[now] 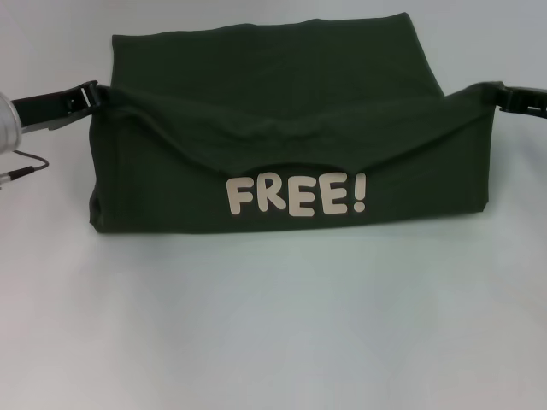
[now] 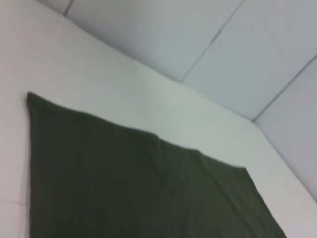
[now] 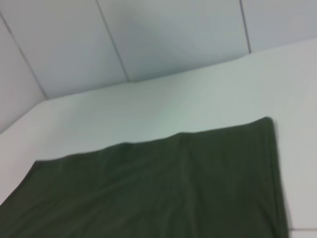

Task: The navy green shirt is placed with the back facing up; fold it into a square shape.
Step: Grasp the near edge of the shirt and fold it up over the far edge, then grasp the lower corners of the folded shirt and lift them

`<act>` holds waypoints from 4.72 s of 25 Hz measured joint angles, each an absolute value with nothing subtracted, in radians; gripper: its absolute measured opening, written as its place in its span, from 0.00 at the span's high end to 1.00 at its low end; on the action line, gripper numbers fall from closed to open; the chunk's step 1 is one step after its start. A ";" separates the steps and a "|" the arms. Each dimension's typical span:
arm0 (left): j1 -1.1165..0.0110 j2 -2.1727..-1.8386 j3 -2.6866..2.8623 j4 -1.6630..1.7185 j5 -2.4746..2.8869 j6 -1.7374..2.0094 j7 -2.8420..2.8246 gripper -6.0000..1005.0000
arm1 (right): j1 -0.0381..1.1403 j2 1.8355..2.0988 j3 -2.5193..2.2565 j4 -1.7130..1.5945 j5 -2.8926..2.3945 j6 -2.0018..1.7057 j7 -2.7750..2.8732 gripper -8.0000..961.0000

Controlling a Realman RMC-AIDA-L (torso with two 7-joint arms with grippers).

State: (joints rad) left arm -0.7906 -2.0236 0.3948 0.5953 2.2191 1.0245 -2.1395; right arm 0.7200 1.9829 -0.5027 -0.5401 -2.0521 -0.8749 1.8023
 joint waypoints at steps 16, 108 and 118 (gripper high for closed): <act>-0.788 -2.115 0.396 0.482 1.908 0.785 -1.752 0.96 | 0.782 2.066 -0.503 -0.435 -1.794 -0.619 1.439 0.83; -0.683 -2.018 0.617 0.505 2.281 0.949 -2.102 0.12 | 0.583 1.874 -0.750 -0.447 -1.625 -1.050 1.583 0.16; -0.686 -2.019 0.618 0.489 2.281 0.957 -2.115 0.12 | 0.591 1.879 -0.750 -0.448 -1.637 -1.046 1.583 0.17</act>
